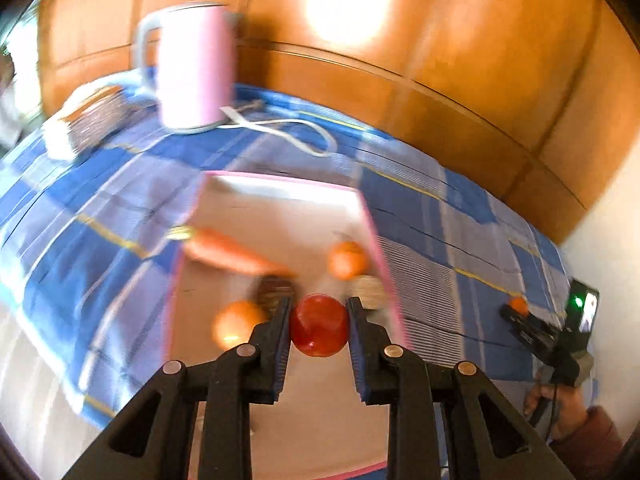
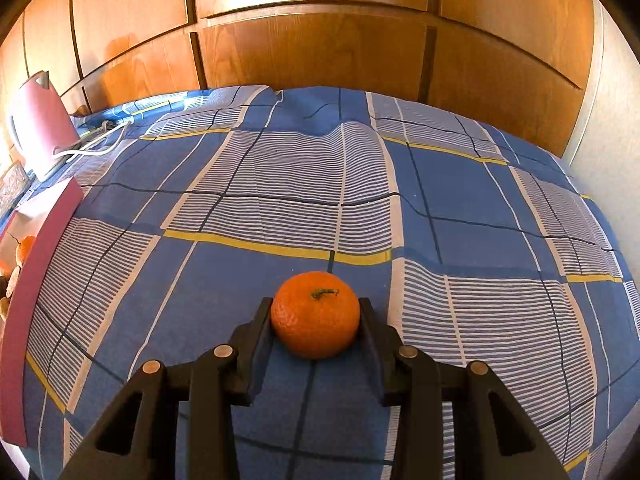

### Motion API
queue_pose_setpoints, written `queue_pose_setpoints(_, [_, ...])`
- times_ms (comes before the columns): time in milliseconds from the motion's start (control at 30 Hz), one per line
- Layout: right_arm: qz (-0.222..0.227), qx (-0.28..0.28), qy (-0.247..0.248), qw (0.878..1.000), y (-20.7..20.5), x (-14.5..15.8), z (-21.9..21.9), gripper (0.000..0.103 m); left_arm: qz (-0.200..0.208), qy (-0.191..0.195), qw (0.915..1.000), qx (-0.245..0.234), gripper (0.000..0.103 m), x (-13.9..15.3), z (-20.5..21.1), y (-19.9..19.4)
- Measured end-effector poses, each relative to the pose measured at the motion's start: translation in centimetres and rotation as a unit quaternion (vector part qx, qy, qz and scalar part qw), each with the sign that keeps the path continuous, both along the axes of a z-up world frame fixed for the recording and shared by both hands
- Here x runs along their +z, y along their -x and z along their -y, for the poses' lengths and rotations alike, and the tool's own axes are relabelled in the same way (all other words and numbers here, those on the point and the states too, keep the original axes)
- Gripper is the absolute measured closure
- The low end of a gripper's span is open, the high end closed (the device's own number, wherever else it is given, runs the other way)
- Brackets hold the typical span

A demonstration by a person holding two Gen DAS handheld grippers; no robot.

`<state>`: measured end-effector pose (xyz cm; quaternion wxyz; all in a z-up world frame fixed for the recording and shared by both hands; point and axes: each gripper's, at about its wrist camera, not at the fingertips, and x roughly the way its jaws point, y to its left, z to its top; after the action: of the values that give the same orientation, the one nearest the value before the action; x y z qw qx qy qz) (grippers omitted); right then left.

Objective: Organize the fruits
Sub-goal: 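Lower the tomato into the tray and open the left gripper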

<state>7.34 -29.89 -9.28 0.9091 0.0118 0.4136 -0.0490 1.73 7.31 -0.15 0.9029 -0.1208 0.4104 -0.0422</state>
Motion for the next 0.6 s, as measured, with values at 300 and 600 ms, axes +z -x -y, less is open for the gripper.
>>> queue_pose_setpoints(300, [0.001,0.0,-0.001,1.0,0.0,0.0,0.0,0.063,-0.026,0.024,0.9987,0.036,0.076,-1.9,-2.7,0.3])
queue_pose_setpoints(600, [0.001,0.0,-0.001,1.0,0.1,0.0,0.0,0.063,-0.049,0.008,0.9987,0.01,0.066,-3.8,0.7,-2.0])
